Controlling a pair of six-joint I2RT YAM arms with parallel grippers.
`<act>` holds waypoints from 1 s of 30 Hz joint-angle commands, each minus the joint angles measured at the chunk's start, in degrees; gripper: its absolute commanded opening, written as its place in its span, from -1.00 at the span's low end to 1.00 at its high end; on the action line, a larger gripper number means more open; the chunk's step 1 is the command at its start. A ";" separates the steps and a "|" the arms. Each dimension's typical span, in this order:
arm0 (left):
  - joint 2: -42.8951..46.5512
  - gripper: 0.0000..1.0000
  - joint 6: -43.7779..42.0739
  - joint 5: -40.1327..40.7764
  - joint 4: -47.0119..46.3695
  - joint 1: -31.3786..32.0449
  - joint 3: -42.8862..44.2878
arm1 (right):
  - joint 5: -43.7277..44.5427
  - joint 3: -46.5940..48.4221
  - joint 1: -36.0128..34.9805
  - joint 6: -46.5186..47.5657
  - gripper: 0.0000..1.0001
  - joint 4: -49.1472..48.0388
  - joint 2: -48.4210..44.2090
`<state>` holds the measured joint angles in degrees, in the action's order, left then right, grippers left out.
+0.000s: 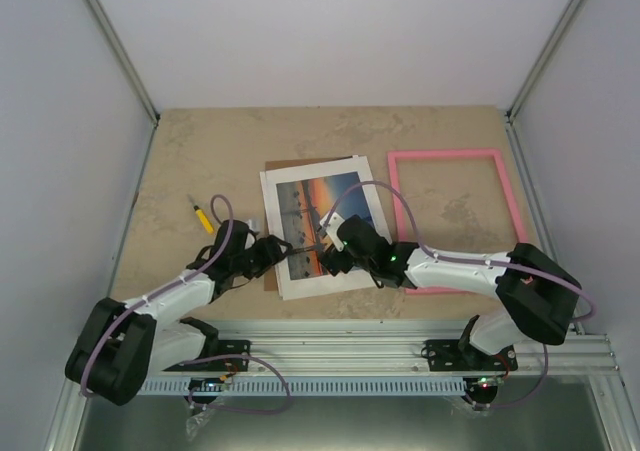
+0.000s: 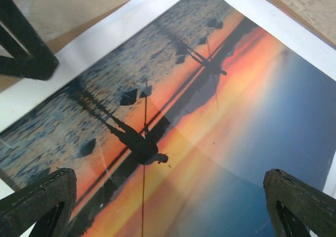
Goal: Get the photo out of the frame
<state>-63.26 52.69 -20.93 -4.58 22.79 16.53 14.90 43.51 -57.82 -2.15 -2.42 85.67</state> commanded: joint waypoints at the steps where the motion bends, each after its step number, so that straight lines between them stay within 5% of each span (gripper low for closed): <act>1: -2.47 0.34 1.04 -1.40 -3.59 1.71 1.74 | -1.04 -0.32 -0.71 1.07 0.95 -1.69 -0.71; 21: -15.26 0.33 1.80 0.37 -8.81 8.61 9.73 | 6.51 -2.63 4.83 -6.03 0.95 -1.82 -4.46; 30: -4.23 0.52 1.43 7.61 -1.03 8.57 7.40 | 6.16 -2.73 5.33 -6.41 0.95 -1.81 -4.69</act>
<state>-73.38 54.13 -17.54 -8.67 31.11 24.77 20.10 41.43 -52.60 -7.55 -3.01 82.04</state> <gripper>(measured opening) 0.745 0.976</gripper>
